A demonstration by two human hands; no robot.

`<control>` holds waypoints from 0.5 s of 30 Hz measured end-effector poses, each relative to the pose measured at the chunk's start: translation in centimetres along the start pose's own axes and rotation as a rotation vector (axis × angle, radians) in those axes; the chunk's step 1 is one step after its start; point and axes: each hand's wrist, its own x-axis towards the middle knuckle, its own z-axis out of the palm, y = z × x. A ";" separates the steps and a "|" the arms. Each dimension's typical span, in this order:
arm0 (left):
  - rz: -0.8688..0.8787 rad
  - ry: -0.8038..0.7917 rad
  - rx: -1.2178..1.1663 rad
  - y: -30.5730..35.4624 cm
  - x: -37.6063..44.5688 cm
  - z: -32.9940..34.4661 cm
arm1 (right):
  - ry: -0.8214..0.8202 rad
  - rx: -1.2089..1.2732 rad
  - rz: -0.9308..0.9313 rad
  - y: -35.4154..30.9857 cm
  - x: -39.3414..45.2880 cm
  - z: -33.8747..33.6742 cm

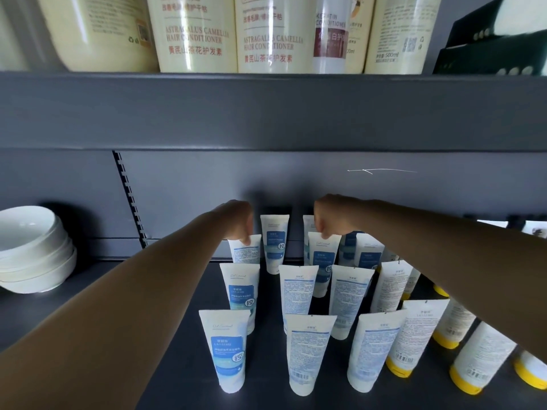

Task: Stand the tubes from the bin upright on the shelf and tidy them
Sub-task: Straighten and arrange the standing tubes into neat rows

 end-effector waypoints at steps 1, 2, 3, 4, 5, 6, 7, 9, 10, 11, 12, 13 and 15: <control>0.000 -0.004 0.001 0.0 0.0 0.0 | -0.013 0.000 0.004 0.0 0.0 -0.1; 0.001 -0.007 0.004 0.0 0.0 -0.1 | -0.026 -0.002 0.008 0.0 0.0 -0.1; 0.002 -0.010 0.008 0.1 0.0 -0.1 | -0.034 -0.003 0.009 -0.1 0.0 -0.2; 0.004 -0.015 0.014 0.2 0.0 -0.2 | -0.038 -0.004 0.009 -0.2 0.0 -0.3; 0.005 -0.022 0.017 0.2 0.0 -0.3 | -0.037 -0.003 0.008 -0.2 0.1 -0.3; 0.004 -0.028 0.017 0.3 0.0 -0.3 | -0.040 -0.004 0.011 -0.3 0.1 -0.3; -0.001 -0.029 0.014 0.4 0.0 -0.4 | -0.040 -0.009 0.013 -0.3 0.1 -0.3; -0.015 -0.017 0.010 0.7 0.3 -0.3 | -0.038 -0.024 0.016 -0.4 0.2 -0.3; -0.023 -0.010 0.018 0.9 0.4 -0.2 | -0.037 -0.028 0.019 -0.4 0.2 -0.2; -0.031 -0.007 0.030 1.1 0.6 -0.1 | -0.033 -0.031 0.020 -0.4 0.2 -0.2; -0.038 -0.005 0.041 1.4 0.8 0.0 | -0.027 -0.034 0.018 -0.4 0.2 -0.1; -0.043 -0.004 0.046 1.6 0.9 0.0 | -0.019 -0.037 0.016 -0.4 0.2 -0.1; -0.047 0.002 0.048 1.9 1.1 0.1 | -0.009 -0.041 0.015 -0.3 0.2 0.0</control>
